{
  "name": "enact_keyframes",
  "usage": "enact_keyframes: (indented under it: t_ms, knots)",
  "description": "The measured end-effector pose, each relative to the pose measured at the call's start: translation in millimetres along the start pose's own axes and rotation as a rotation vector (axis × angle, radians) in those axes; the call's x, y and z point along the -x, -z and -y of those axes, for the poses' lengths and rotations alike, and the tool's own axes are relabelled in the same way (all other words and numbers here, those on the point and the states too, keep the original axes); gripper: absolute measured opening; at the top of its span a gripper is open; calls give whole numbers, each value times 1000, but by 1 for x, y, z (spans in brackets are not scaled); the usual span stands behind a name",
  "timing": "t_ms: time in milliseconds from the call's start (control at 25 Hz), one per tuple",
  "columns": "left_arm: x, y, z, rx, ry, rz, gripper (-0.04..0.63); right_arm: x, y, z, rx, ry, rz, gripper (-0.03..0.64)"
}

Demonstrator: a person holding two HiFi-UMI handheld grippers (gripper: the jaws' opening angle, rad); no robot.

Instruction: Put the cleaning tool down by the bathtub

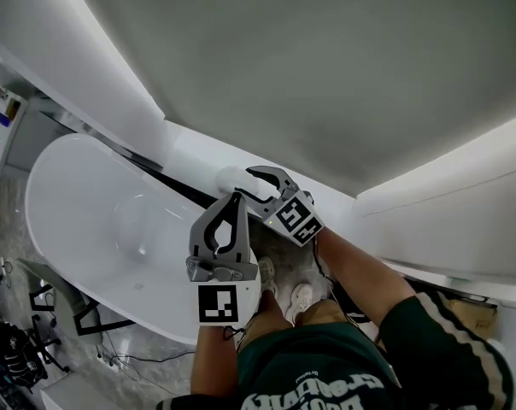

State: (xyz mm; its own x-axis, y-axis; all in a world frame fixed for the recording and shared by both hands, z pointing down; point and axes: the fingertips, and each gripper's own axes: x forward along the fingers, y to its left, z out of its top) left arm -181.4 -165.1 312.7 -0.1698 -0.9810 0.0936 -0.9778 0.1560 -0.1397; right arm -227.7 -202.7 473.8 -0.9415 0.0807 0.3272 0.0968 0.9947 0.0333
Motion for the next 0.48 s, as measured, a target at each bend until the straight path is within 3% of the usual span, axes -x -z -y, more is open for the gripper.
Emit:
enact_keyframes:
  t_ms: [280, 480]
  knots:
    - [16, -31, 36, -69, 21, 22, 6, 71, -49, -14, -33, 38, 142, 142]
    - [28, -41, 62, -7, 12, 33, 6, 126, -72, -22, -67, 70, 223, 117]
